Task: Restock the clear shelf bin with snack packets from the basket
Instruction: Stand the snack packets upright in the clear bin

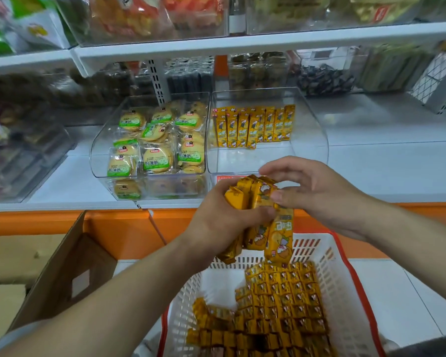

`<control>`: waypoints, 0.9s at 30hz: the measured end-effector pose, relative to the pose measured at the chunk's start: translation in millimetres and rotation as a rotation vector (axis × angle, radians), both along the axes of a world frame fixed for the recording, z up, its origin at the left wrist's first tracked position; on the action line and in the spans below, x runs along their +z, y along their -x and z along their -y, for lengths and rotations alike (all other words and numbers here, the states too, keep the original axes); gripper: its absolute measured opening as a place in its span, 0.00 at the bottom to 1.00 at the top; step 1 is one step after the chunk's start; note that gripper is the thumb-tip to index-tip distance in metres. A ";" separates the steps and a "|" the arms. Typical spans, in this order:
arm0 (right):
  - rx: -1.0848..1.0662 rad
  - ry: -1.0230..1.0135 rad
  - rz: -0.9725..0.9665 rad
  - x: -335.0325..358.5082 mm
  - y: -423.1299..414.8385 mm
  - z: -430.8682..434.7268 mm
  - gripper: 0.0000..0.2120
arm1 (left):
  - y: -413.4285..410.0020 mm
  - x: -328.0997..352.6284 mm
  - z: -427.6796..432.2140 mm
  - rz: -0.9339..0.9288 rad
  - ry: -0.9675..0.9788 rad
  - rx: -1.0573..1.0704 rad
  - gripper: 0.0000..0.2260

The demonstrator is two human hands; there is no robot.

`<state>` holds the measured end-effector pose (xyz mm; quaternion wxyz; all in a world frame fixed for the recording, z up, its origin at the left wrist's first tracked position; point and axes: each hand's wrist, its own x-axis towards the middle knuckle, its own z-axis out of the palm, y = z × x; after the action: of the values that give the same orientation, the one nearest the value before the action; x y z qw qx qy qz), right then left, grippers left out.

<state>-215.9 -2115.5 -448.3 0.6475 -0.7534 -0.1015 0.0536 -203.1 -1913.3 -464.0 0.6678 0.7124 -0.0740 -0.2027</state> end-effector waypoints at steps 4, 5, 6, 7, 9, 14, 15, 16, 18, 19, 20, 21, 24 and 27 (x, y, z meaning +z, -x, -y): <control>-0.081 -0.102 0.003 -2.2 -10.9 -2.1 0.20 | -10.2 5.1 -2.6 -0.002 0.056 0.038 0.33; -0.078 -0.117 -0.010 -2.2 -12.4 -2.6 0.18 | -12.2 6.5 -4.3 0.006 0.056 0.038 0.33; -0.078 -0.106 -0.020 -1.7 -13.1 -3.4 0.15 | -14.1 7.5 -6.2 0.015 0.056 0.036 0.31; -0.085 -0.066 -0.028 -1.5 -13.7 -3.6 0.13 | -16.1 8.3 -8.6 0.020 0.058 0.040 0.30; -0.127 0.035 -0.043 0.2 -15.7 -2.1 0.08 | -19.8 9.1 -13.6 0.029 0.048 0.070 0.28; -0.254 -0.021 -0.121 10.8 -17.1 6.1 0.03 | -30.5 9.6 -29.2 0.043 0.024 0.170 0.22; -0.277 -0.070 -0.142 13.1 -16.2 7.7 0.03 | -32.3 10.6 -32.3 0.034 0.027 0.188 0.23; -0.297 -0.132 -0.166 14.8 -15.0 9.1 0.06 | -33.7 11.1 -34.8 0.026 0.031 0.202 0.25; -0.320 -0.260 -0.223 16.9 -12.7 8.4 0.10 | -33.9 12.0 -36.7 0.021 0.039 0.228 0.26; -0.329 -0.302 -0.245 17.4 -10.9 4.5 0.11 | -32.6 11.9 -35.9 0.018 0.046 0.239 0.25; -0.333 -0.313 -0.255 17.0 -9.1 -1.0 0.11 | -30.3 11.6 -33.9 0.009 0.059 0.245 0.22; -0.345 -0.293 -0.247 15.9 -6.9 -7.7 0.11 | -27.7 11.3 -31.4 -0.005 0.074 0.250 0.19; -0.326 -0.250 -0.190 10.9 -1.1 -25.5 0.11 | -23.4 12.9 -26.5 -0.031 0.117 0.265 0.12; -0.219 -0.308 -0.219 10.9 3.6 -33.4 0.16 | -24.4 17.6 -26.8 -0.032 0.142 0.272 0.15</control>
<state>-219.5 -2082.1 -437.4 0.7642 -0.6416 0.0448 0.0485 -178.7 -1886.5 -446.5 0.7388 0.6636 0.0197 -0.1158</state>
